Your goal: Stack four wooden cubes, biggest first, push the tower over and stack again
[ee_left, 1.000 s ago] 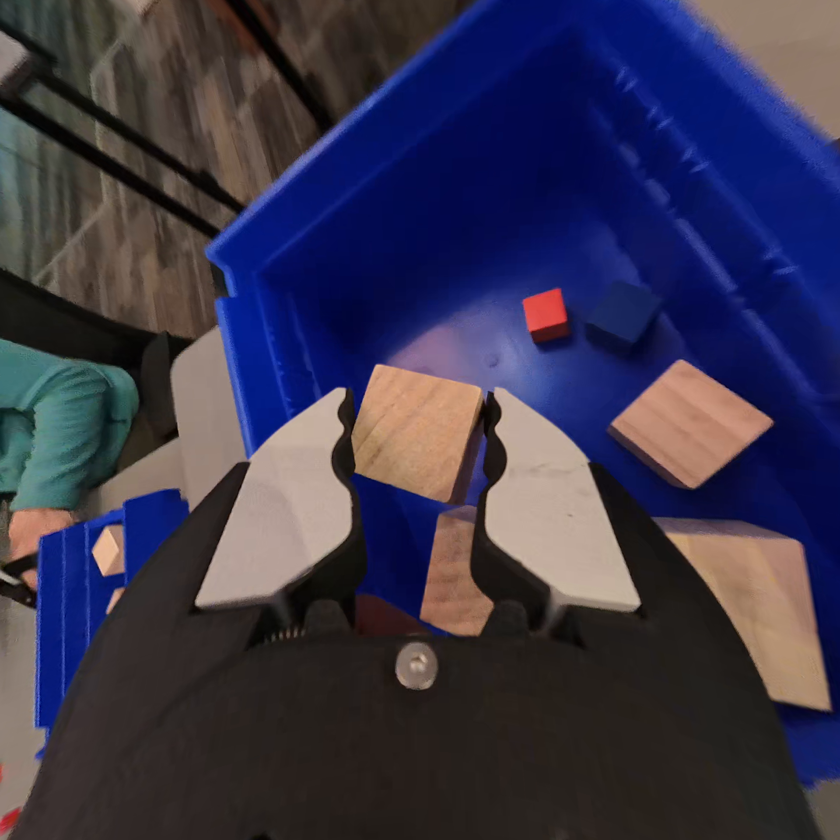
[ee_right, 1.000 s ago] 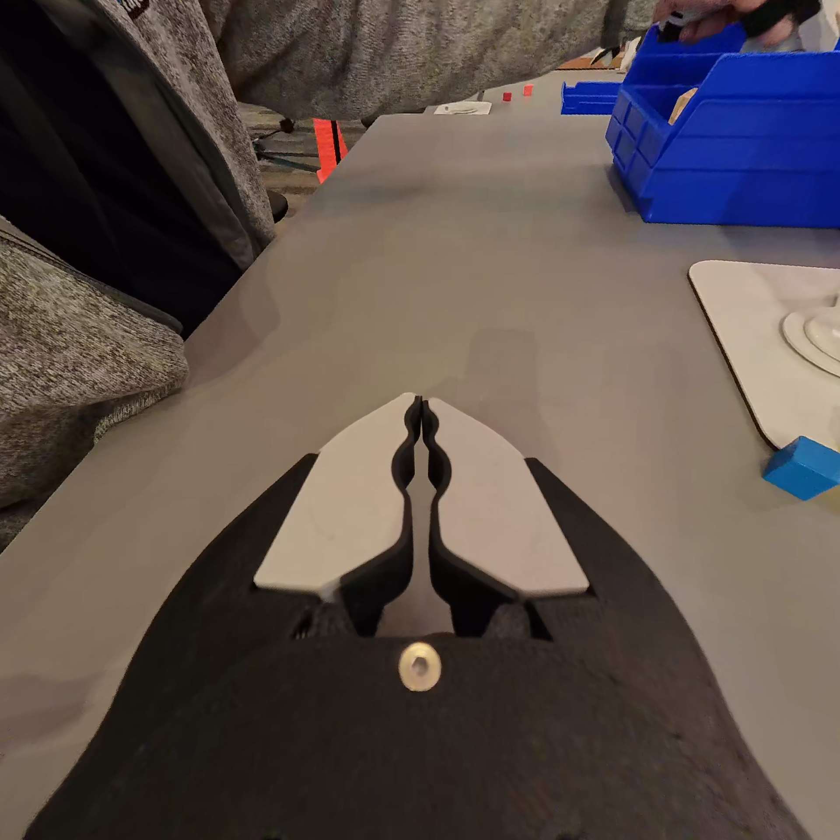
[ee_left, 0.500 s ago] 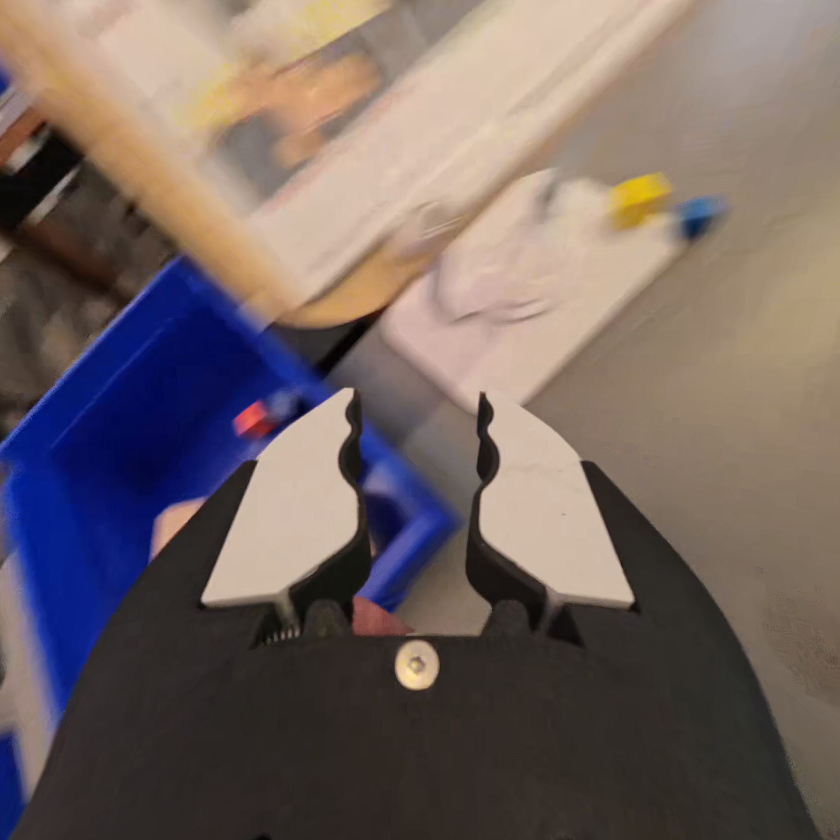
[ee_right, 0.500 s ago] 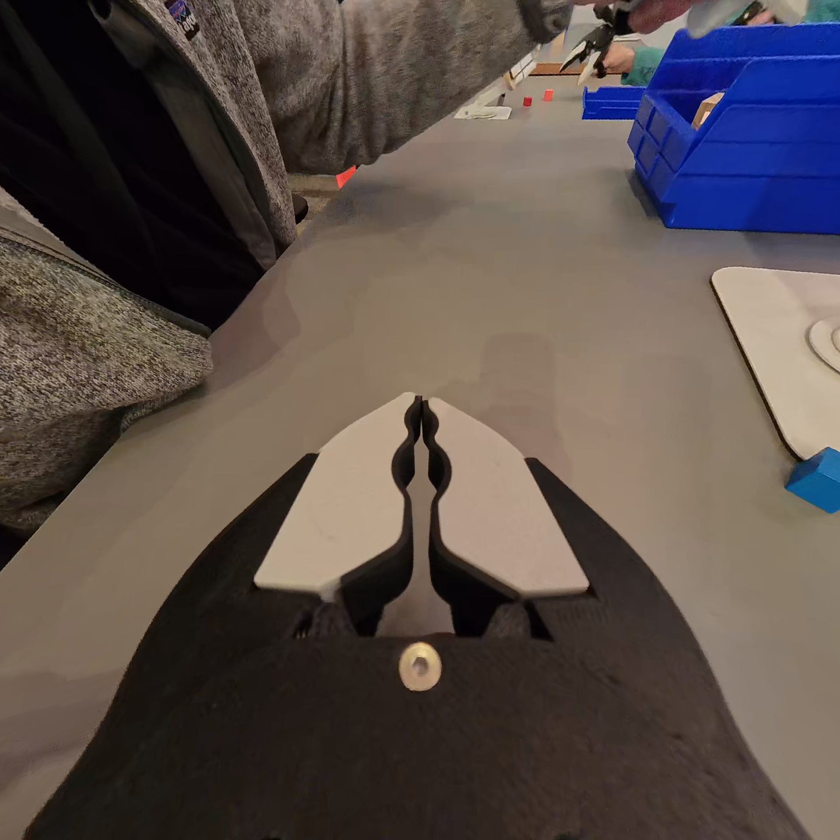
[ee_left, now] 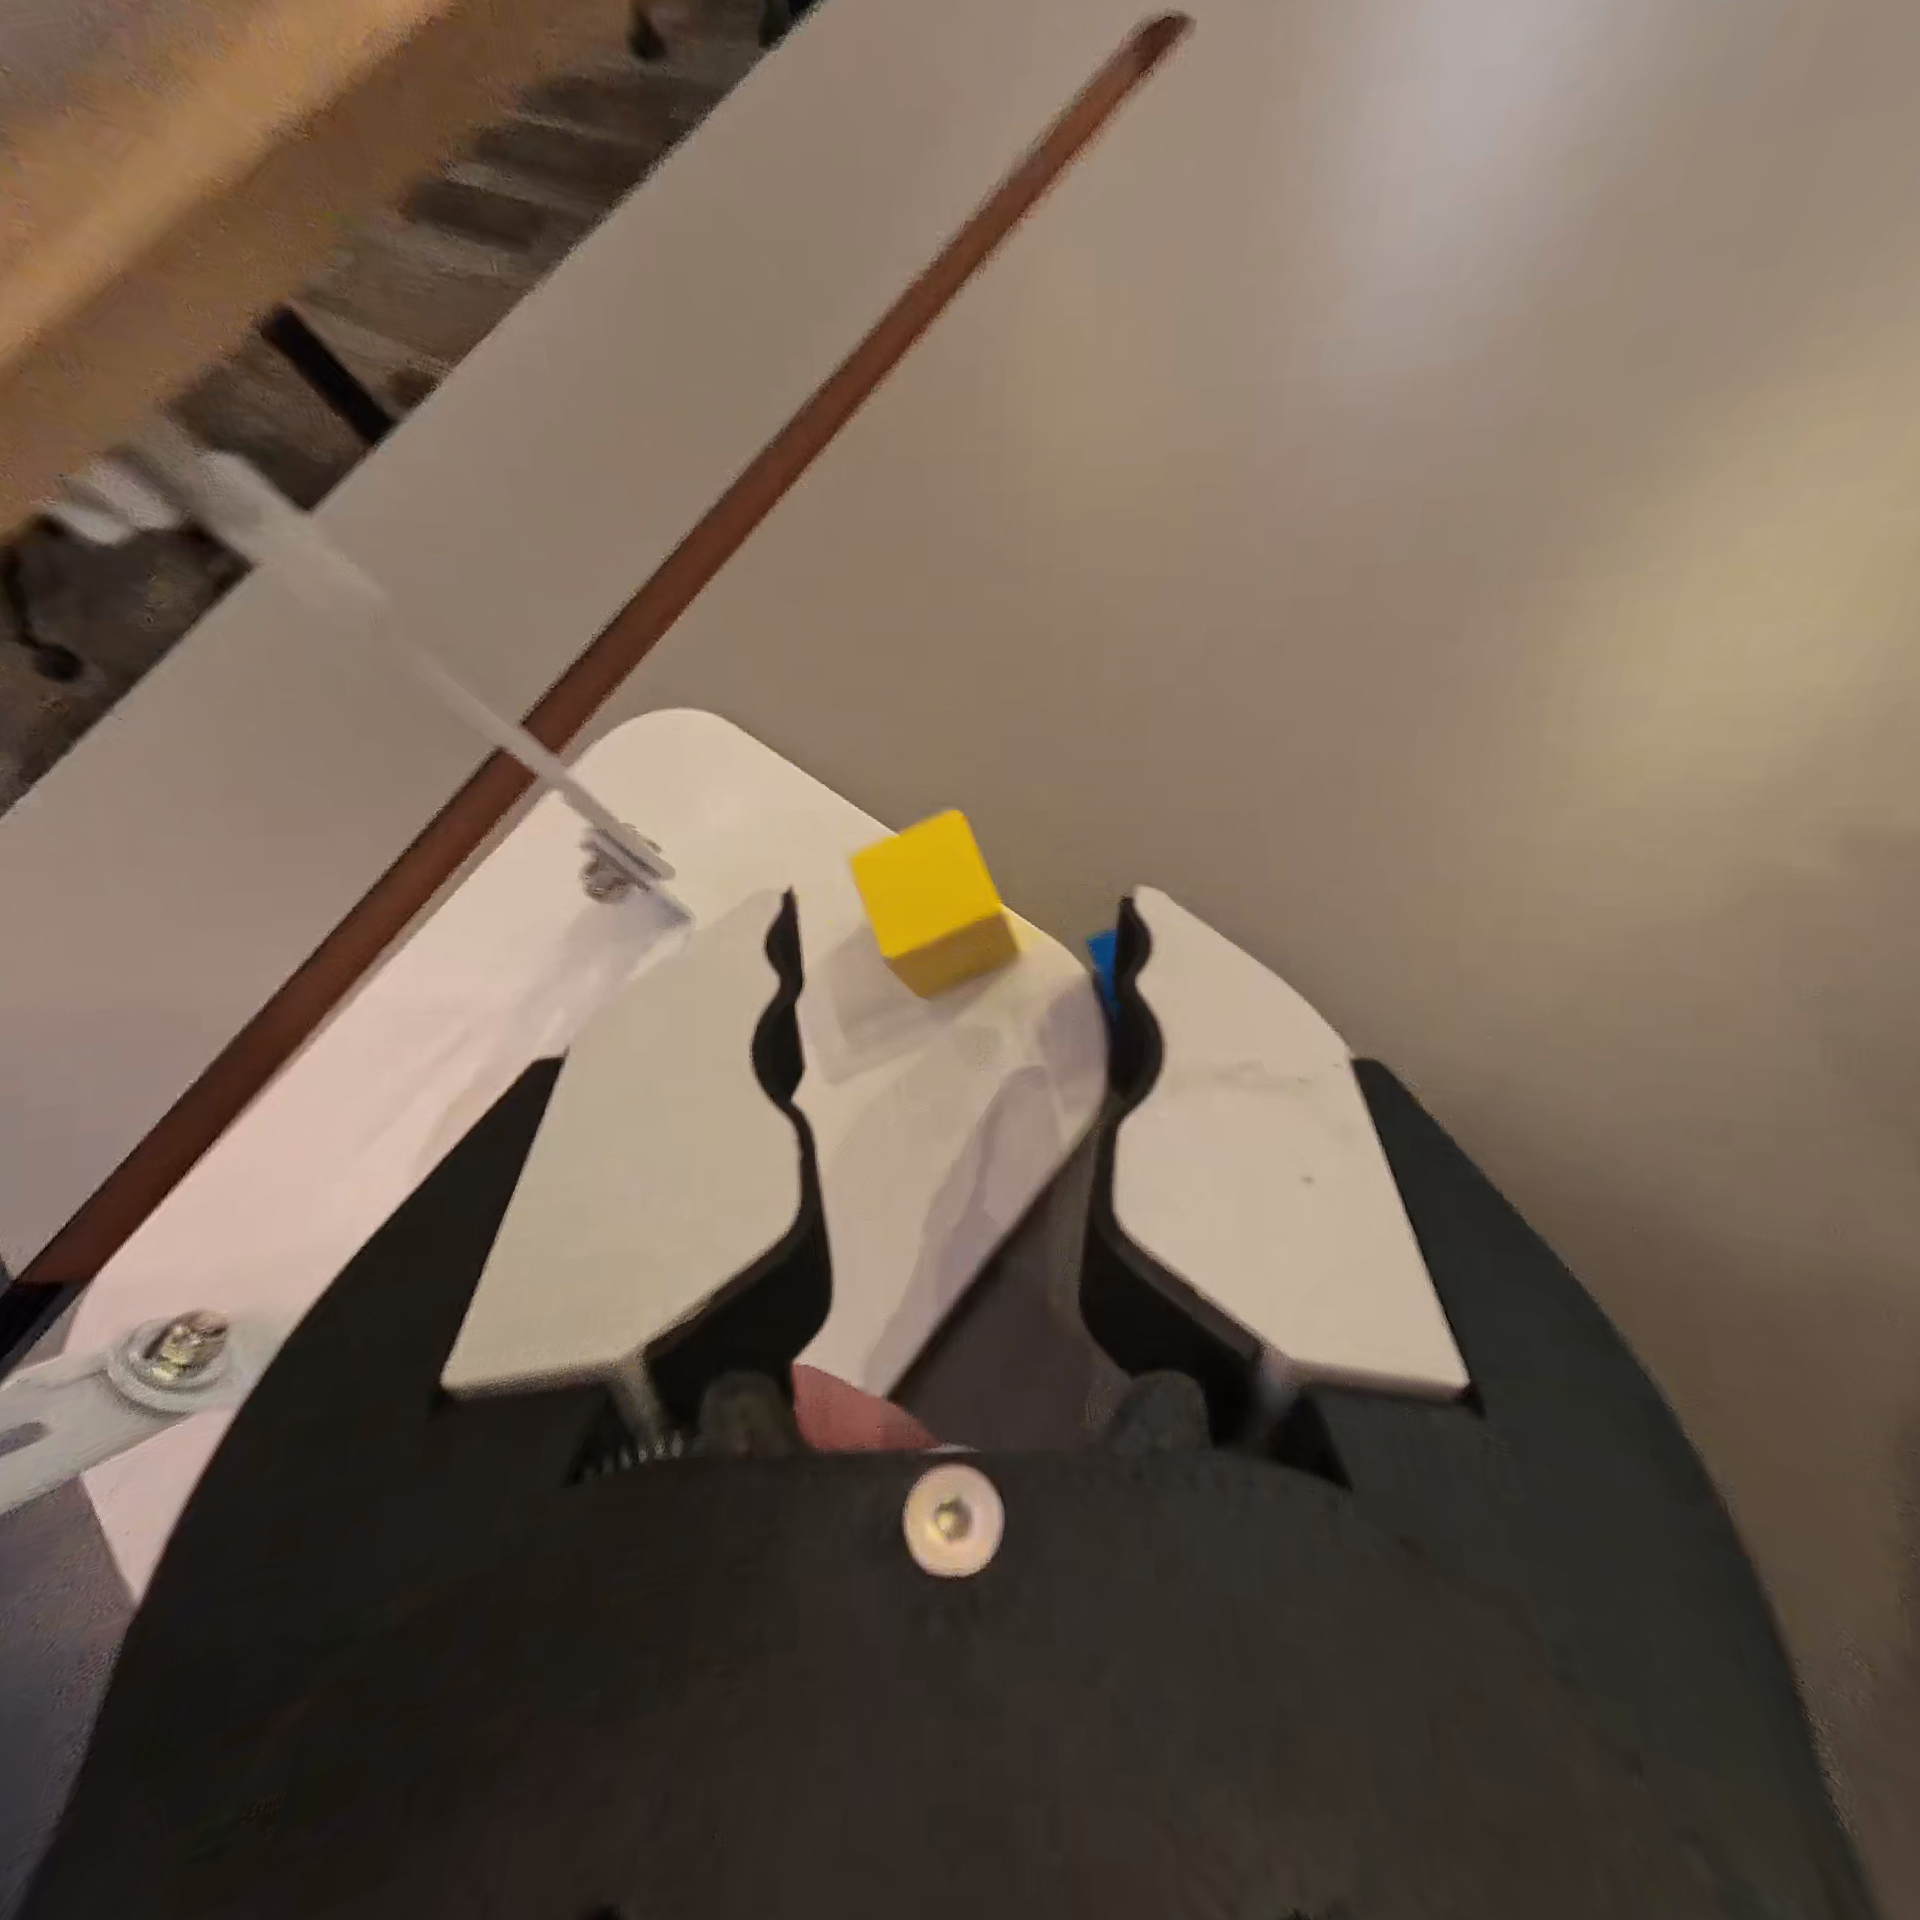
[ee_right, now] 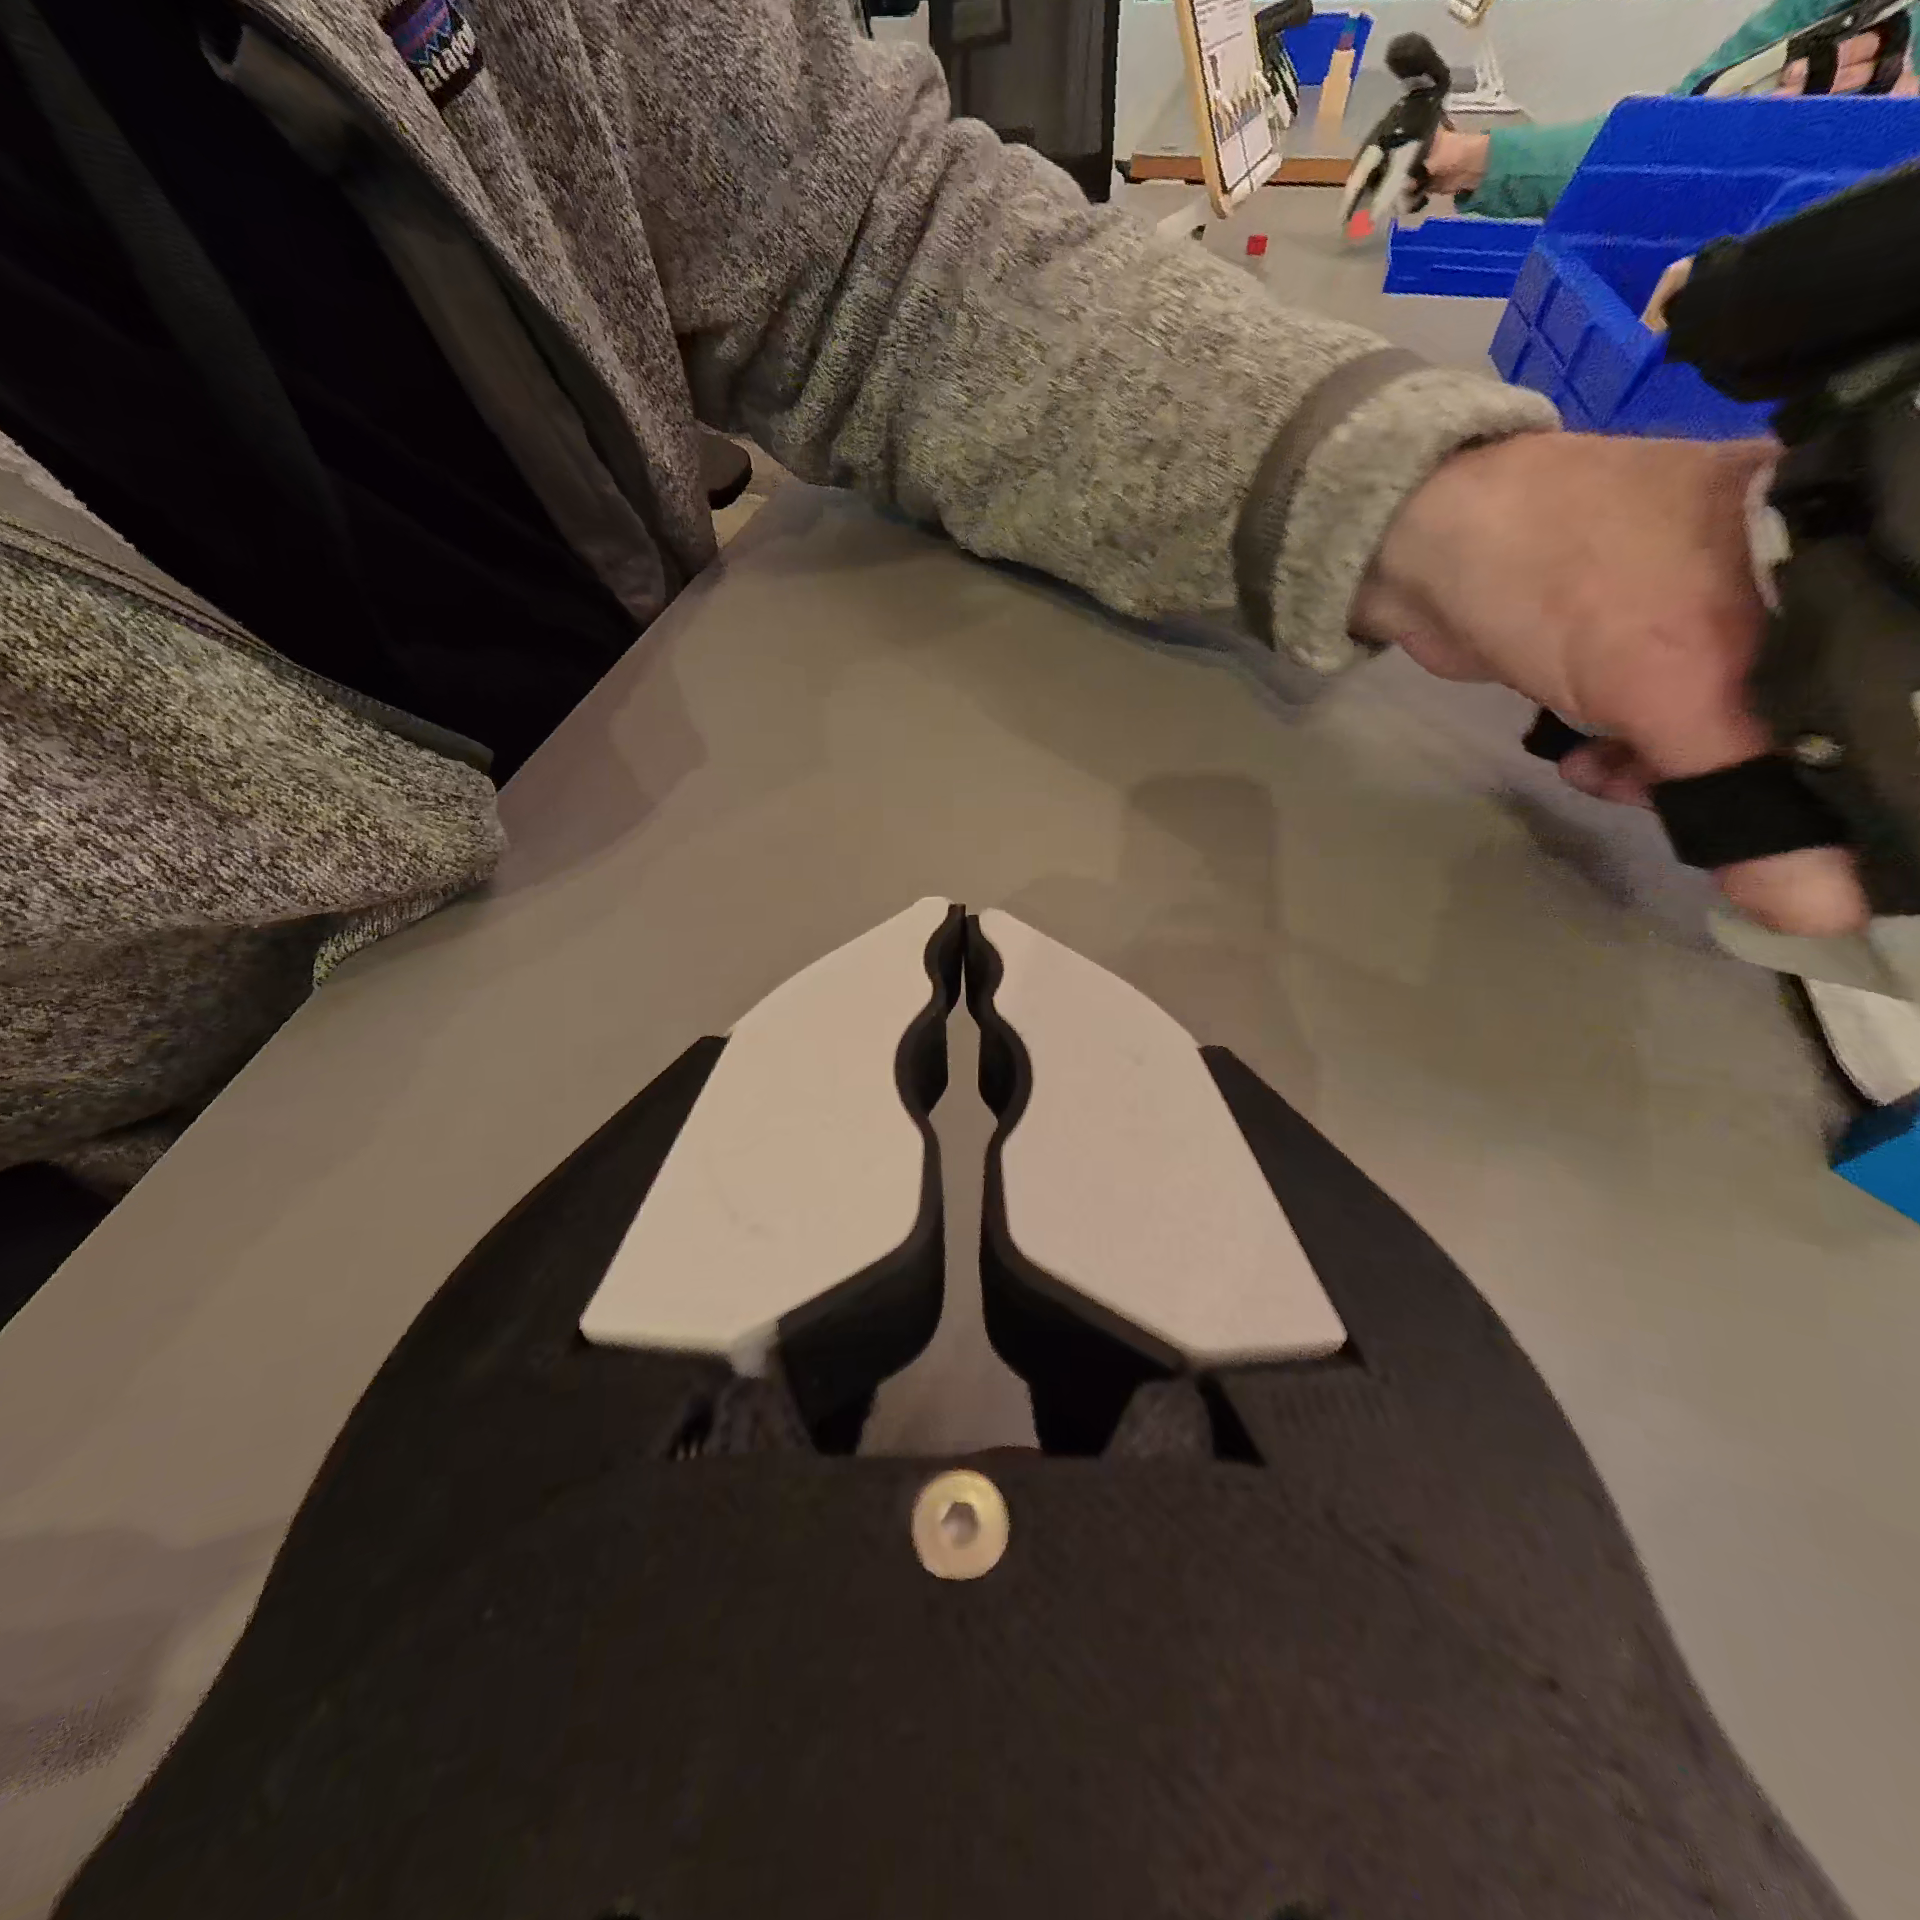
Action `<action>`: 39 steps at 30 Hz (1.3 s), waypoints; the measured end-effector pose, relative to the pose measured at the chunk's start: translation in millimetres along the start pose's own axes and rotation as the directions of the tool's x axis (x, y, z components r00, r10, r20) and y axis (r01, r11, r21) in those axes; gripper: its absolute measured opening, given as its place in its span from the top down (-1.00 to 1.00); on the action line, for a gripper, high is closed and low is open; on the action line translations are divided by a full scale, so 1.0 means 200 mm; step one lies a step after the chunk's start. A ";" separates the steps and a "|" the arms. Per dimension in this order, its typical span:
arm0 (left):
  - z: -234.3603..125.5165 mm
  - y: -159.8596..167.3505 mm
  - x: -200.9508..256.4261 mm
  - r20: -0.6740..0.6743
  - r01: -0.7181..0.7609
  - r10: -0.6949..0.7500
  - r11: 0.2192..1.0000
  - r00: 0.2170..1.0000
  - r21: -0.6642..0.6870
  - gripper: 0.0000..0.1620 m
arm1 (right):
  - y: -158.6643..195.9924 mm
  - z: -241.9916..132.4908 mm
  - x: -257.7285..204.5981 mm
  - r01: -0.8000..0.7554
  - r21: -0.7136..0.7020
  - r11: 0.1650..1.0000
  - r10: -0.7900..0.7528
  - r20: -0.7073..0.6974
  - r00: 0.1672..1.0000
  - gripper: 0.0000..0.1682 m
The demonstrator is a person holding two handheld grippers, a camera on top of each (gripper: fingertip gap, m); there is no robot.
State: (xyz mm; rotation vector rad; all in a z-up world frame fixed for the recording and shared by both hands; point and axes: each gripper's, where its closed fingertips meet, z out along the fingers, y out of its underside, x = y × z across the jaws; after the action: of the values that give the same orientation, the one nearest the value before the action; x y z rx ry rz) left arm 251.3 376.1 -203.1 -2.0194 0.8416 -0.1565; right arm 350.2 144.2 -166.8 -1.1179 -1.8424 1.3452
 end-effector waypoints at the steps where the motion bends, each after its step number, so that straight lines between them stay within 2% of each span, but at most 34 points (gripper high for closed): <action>1: 0.02 -0.01 -0.04 0.028 0.023 -0.023 1.000 0.999 0.008 0.35 | 0.00 0.00 0.00 0.001 0.004 1.000 -0.001 0.006 1.000 1.00; 3: 0.05 -0.02 -0.05 0.009 0.059 -0.059 0.998 0.998 -0.010 0.46 | 0.00 0.01 -0.01 0.003 0.004 1.000 -0.003 0.016 1.000 1.00; 6: 0.12 0.03 -0.05 0.017 0.047 -0.045 0.996 0.999 -0.077 0.45 | -0.01 0.02 -0.02 0.007 0.003 1.000 -0.007 0.023 1.000 1.00; 7: 0.13 0.04 -0.04 0.020 0.037 -0.036 0.995 0.999 -0.093 0.49 | -0.01 0.02 -0.02 0.010 0.004 1.000 -0.010 0.022 1.000 1.00; 8: 0.14 0.06 -0.03 0.012 0.025 -0.023 0.994 1.000 -0.110 0.63 | -0.01 0.02 -0.01 0.011 0.005 1.000 -0.011 0.020 1.000 1.00; 11: 0.13 0.06 -0.01 0.013 -0.001 0.002 0.995 1.000 -0.103 0.65 | -0.01 0.02 -0.01 0.013 0.004 1.000 -0.013 0.013 1.000 1.00; 13: 0.06 0.06 0.01 0.009 -0.011 0.011 0.997 1.000 -0.071 0.65 | -0.01 0.01 -0.01 0.014 0.006 1.000 -0.014 0.010 1.000 1.00; 16: -0.23 0.04 0.04 0.016 -0.047 0.046 0.999 0.999 0.023 0.65 | -0.02 0.01 -0.01 0.018 0.014 1.000 -0.018 0.010 1.000 1.00; 19: -0.67 0.04 -0.08 0.104 -0.068 0.057 0.992 0.993 0.104 0.65 | -0.02 0.01 -0.02 0.017 0.013 1.000 -0.017 0.016 1.000 1.00; 22: -1.14 0.07 -0.50 0.374 -0.111 0.067 0.989 0.925 0.097 0.65 | -0.02 0.02 -0.01 0.012 0.014 1.000 -0.012 0.018 1.000 1.00; 24: -1.31 0.15 -0.85 0.488 -0.062 0.027 0.997 0.873 0.055 0.65 | -0.02 0.03 -0.01 0.006 0.017 1.000 -0.006 0.022 1.000 1.00; 26: -1.30 0.31 -1.17 0.482 0.082 -0.061 0.996 0.874 -0.023 0.65 | -0.01 0.04 -0.01 0.003 0.005 1.000 -0.003 0.021 1.000 1.00; 27: -1.29 0.34 -1.32 0.498 0.141 -0.130 0.990 0.858 0.016 0.65 | 0.00 0.04 -0.01 0.002 -0.003 1.000 -0.002 0.018 1.000 1.00; 29: -1.19 0.50 -1.55 0.504 0.268 -0.212 0.962 0.837 -0.042 0.65 | 0.01 0.04 0.00 -0.001 -0.009 1.000 0.001 0.009 1.000 1.00; 31: -1.14 0.57 -1.75 0.598 0.262 -0.169 0.962 0.784 -0.072 0.65 | 0.01 0.03 0.01 -0.009 -0.003 1.000 0.009 0.001 1.000 1.00; 32: -1.10 0.61 -1.79 0.605 0.285 -0.154 0.950 0.782 -0.126 0.65 | 0.01 0.02 0.02 -0.014 -0.002 1.000 0.014 -0.002 1.000 1.00; 34: -1.00 0.68 -1.83 0.565 0.389 -0.250 0.911 0.786 -0.138 0.65 | 0.02 0.02 0.02 -0.019 -0.003 1.000 0.019 0.000 1.000 1.00; 38: -0.94 0.84 -1.88 0.600 0.473 -0.259 0.850 0.757 -0.231 0.61 | 0.01 0.02 0.01 -0.017 -0.001 1.000 0.017 0.014 1.000 1.00; 39: -0.93 0.88 -1.87 0.602 0.500 -0.269 0.828 0.752 -0.254 0.35 | 0.01 0.02 0.01 -0.016 0.000 1.000 0.016 0.017 1.000 1.00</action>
State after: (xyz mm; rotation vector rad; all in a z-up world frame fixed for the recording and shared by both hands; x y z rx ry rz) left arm -198.8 414.7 -158.5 -2.4316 0.0606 0.3842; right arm 346.9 143.6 -170.6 -1.1269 -1.8490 1.3677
